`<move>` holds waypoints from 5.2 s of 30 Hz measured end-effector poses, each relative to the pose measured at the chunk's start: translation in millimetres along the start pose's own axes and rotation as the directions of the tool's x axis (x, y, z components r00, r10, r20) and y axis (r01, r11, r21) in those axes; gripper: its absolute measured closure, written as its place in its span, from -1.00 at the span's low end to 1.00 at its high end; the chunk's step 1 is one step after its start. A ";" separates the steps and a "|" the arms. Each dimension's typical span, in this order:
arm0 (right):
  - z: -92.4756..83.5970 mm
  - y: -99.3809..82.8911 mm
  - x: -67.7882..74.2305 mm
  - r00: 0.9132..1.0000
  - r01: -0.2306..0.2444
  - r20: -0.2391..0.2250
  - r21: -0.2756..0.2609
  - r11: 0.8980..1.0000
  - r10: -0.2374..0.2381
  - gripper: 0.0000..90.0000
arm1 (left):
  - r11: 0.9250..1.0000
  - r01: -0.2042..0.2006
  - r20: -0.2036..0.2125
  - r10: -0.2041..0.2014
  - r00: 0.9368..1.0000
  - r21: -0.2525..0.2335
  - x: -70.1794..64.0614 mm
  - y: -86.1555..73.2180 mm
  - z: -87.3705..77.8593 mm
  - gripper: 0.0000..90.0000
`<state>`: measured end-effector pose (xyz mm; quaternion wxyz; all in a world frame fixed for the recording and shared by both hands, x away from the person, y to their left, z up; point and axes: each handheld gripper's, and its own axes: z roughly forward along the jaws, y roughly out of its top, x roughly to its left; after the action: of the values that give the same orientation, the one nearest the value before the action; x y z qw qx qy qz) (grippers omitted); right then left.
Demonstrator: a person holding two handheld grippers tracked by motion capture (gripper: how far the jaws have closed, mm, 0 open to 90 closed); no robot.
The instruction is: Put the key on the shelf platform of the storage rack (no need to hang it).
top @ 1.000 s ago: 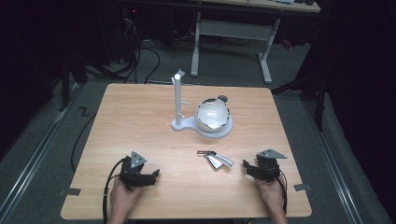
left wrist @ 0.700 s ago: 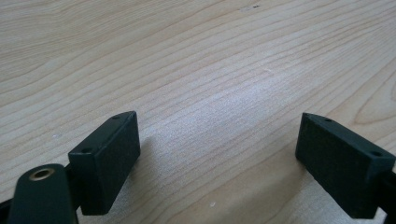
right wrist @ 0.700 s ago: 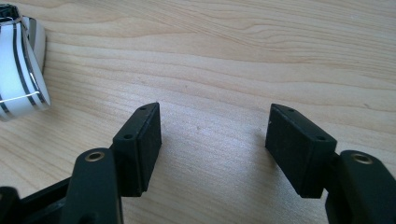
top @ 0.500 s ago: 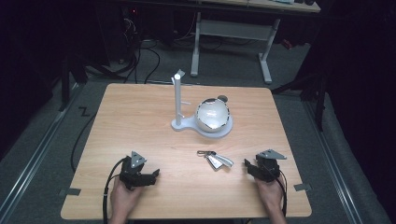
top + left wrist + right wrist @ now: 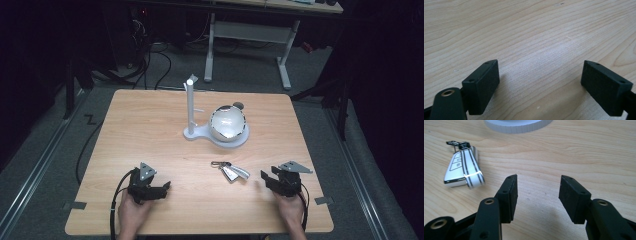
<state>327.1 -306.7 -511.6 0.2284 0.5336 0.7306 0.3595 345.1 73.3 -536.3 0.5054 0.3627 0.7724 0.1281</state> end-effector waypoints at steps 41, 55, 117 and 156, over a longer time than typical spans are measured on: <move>24.7 40.9 68.9 0.968 0.173 -0.186 0.017 0.985 -0.167 -0.06 | 1.000 -0.004 0.001 0.004 1.000 0.003 0.4 -0.4 -1.0 -0.66; 59.9 54.3 79.7 0.961 0.186 -0.217 0.050 0.981 -0.172 -0.09 | 1.000 -0.005 0.002 0.005 1.000 0.003 0.4 -0.6 -1.1 -0.66; 73.1 65.2 82.9 0.945 0.251 -0.230 0.061 0.966 -0.231 0.66 | 1.000 -0.010 0.005 0.010 1.000 -0.001 1.0 0.1 -0.8 -0.65; -13.6 110.0 23.3 0.965 0.147 -0.203 -0.093 0.985 -0.164 0.65 | 1.000 -0.009 0.005 0.009 1.000 -0.002 1.1 0.3 -0.7 -0.64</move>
<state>377.5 -269.5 -417.2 0.1980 0.4244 0.7758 0.4228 344.4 74.3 -536.5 0.5069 0.3661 0.7695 0.1302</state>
